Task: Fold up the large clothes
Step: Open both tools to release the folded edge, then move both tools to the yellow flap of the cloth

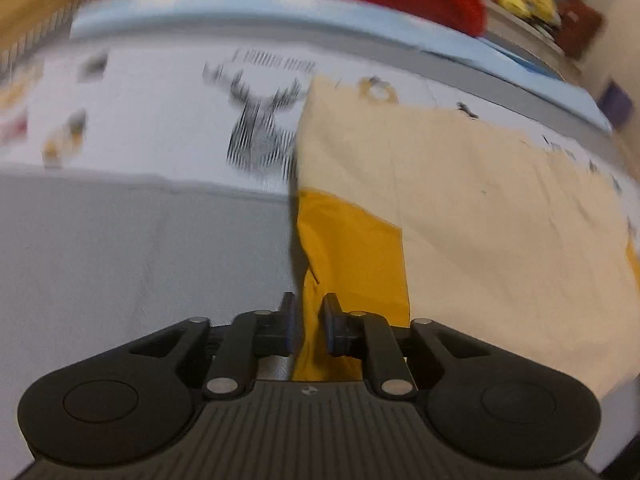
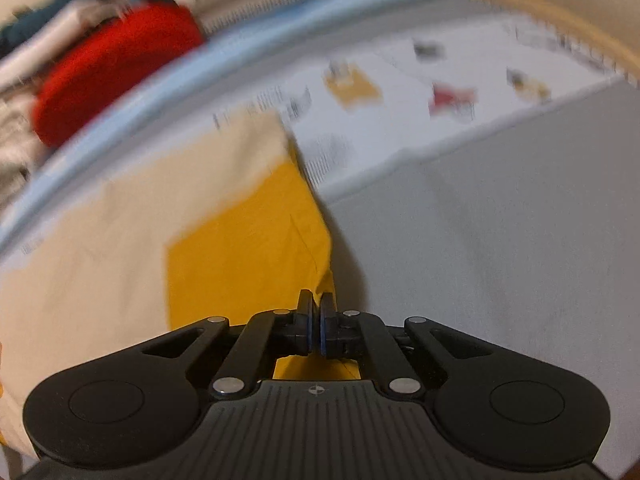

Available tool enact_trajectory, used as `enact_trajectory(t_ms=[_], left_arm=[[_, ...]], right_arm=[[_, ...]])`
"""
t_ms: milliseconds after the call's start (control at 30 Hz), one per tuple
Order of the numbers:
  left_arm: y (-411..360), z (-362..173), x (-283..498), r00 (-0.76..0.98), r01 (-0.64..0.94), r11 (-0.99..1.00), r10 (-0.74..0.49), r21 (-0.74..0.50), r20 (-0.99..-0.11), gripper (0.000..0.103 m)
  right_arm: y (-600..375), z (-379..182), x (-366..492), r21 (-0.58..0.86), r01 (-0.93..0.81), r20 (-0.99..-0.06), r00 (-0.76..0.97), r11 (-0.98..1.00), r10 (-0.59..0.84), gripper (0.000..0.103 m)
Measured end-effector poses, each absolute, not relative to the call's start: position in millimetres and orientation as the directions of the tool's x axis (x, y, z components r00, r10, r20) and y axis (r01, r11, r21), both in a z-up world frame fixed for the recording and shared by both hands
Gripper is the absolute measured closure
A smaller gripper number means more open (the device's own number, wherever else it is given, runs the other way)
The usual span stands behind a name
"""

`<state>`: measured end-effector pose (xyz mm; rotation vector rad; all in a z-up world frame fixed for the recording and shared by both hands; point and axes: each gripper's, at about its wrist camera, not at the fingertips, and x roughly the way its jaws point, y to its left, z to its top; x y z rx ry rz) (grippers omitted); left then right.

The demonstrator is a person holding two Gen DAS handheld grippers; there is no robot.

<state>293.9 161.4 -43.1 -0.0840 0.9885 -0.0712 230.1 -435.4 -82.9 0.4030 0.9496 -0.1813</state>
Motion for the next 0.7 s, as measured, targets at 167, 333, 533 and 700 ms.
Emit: enact_trajectory(t_ms=[167, 333, 533, 700], left_arm=[[154.3, -26.7, 277.1, 0.542, 0.212, 0.950, -0.311, -0.231, -0.781, 0.088], [140.3, -74.1, 275.7, 0.304, 0.287, 0.944, -0.252, -0.164, -0.919, 0.089], [151.7, -74.5, 272.7, 0.290, 0.272, 0.946, -0.256, -0.177, -0.922, 0.089], [145.9, -65.3, 267.2, 0.288, 0.234, 0.970, -0.141, -0.073, -0.947, 0.086]], right_arm=[[-439.6, -78.8, 220.8, 0.208, 0.330, -0.822, 0.569, 0.921, -0.018, 0.082], [-441.0, -91.4, 214.5, 0.227, 0.285, -0.872, 0.486, 0.931, 0.063, 0.082], [-438.5, -107.6, 214.1, 0.126, 0.264, -0.918, 0.395, 0.956, 0.012, 0.083], [-436.7, -108.9, 210.2, 0.059, 0.250, -0.929, 0.368, 0.966, -0.038, 0.083]])
